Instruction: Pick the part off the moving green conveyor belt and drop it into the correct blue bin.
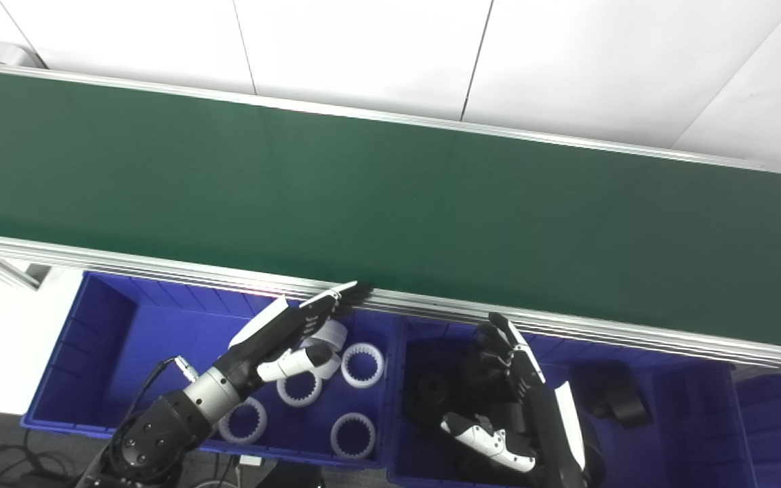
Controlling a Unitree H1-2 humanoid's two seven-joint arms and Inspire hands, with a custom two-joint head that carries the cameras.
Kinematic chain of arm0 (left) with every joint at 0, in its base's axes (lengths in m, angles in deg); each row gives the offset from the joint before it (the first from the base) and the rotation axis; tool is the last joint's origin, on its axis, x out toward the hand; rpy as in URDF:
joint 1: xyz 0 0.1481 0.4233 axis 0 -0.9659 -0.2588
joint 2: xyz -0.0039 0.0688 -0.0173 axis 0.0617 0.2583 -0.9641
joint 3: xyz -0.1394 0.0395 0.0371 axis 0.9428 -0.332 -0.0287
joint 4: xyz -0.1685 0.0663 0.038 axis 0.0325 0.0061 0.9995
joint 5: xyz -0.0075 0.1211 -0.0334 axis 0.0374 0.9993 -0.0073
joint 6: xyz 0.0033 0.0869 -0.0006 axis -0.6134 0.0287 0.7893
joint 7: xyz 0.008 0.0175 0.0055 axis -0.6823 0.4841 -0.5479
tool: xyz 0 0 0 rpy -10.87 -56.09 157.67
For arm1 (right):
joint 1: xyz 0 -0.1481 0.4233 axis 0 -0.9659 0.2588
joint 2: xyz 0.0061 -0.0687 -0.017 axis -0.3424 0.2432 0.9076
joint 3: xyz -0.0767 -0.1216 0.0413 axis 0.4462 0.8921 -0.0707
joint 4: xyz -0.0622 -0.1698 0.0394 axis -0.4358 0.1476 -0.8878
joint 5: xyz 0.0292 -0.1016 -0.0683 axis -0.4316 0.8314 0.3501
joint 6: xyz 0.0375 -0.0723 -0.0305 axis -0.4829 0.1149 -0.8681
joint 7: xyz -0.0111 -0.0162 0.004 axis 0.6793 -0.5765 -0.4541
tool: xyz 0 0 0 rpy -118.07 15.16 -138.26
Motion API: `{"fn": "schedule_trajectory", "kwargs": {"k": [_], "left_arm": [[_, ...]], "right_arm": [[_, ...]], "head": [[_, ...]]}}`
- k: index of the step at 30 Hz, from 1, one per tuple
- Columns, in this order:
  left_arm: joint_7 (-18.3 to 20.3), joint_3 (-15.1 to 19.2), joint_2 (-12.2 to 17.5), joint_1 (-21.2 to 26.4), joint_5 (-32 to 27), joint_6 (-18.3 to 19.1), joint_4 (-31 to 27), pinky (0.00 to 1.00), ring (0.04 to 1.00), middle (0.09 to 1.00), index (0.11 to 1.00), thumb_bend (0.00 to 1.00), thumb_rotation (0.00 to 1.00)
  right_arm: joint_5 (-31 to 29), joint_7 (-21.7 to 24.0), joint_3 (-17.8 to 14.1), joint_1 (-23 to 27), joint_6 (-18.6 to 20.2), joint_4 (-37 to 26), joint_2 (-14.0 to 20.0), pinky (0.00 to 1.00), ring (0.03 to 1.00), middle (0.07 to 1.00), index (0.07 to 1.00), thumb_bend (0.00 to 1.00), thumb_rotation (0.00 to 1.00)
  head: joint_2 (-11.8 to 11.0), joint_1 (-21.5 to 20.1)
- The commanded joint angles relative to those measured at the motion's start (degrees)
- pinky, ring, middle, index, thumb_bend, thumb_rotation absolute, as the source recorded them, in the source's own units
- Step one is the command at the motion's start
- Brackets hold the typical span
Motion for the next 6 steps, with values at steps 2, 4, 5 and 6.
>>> {"fn": "schedule_trajectory", "kwargs": {"k": [2, 4, 5, 6], "left_arm": [[0.65, 0.51, 0.34, 0.15, -2.25, -1.82, 0.7, 0.97, 0.969, 0.951, 0.923, 0.76, 0.83], [1.05, 0.69, 0.24, 0.12, -3.24, -2.1, 1.56, 0.96, 0.963, 0.949, 0.92, 0.77, 0.82], [1.17, 0.76, 0.21, 0.13, -3.54, -2.18, 1.87, 0.95, 0.962, 0.949, 0.919, 0.77, 0.82], [1.19, 0.84, 0.17, 0.15, -3.68, -2.35, 2.14, 0.95, 0.961, 0.949, 0.918, 0.77, 0.81]], "right_arm": [[0.13, 0.37, -0.15, -0.5, 0.16, -1.83, -0.48, 0.79, 0.857, 0.878, 0.917, 0.82, 0.44], [0.38, 0.4, -0.22, -0.43, 0.22, -1.65, -0.5, 0.79, 0.855, 0.878, 0.916, 0.81, 0.43], [0.51, 0.34, -0.26, -0.44, 0.22, -1.56, -0.57, 0.79, 0.856, 0.878, 0.917, 0.81, 0.43], [0.53, 0.31, -0.29, -0.44, 0.19, -1.48, -0.62, 0.8, 0.856, 0.877, 0.915, 0.81, 0.43]], "head": [[-0.22, 0.13], [-0.26, 0.04], [-0.26, -0.03], [-0.26, -0.03]]}}
